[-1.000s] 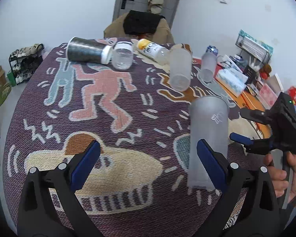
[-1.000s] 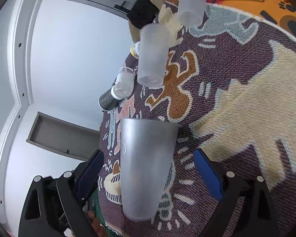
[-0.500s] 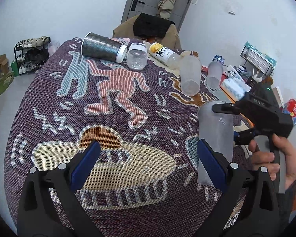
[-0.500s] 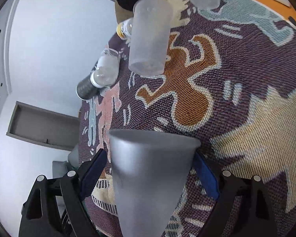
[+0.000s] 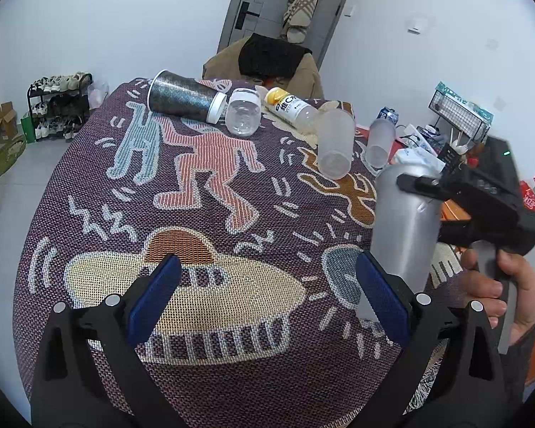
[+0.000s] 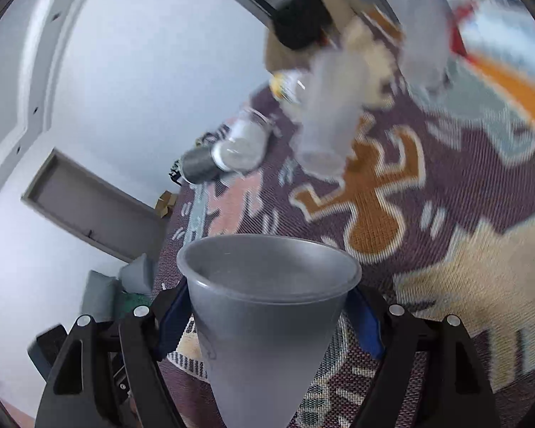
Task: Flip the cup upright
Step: 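Rotate the held frosted cup with the left gripper toward the right gripper, then grasp the frosted cup with the right gripper while the left gripper releases it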
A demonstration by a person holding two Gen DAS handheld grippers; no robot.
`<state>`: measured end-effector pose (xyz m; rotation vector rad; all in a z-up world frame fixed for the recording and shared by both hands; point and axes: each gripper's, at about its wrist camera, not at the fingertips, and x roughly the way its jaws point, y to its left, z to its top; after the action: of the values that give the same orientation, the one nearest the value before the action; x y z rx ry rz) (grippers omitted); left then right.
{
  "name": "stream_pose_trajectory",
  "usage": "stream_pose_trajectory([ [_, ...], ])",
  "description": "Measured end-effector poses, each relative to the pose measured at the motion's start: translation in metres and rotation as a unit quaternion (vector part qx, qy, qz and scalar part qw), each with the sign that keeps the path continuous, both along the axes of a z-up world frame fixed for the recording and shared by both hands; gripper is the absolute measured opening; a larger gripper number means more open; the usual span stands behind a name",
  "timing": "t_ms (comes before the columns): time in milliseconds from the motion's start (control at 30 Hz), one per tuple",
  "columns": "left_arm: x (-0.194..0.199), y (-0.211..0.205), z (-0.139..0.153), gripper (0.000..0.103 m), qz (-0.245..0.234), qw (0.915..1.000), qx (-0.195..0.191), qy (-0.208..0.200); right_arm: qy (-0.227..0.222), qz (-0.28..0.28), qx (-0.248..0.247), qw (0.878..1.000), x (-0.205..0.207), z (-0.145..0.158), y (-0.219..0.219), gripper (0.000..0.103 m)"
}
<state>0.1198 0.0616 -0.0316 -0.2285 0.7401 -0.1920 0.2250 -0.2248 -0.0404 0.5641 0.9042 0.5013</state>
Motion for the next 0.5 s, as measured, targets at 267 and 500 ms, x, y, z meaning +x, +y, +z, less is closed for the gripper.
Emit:
stream_pose_trajectory([
  [267,-0.010,0.002,0.006,0.097,0.006,0.9999,0.002,-0.012,-0.154,-0.018,-0.127,0.980,-0.036,0.046,0.021,0.076],
  [500,-0.012,0.007,0.007,0.097,0.014,0.9998,0.002,-0.016,-0.260,-0.033,-0.195,0.945,-0.053,0.058,0.040,0.076],
])
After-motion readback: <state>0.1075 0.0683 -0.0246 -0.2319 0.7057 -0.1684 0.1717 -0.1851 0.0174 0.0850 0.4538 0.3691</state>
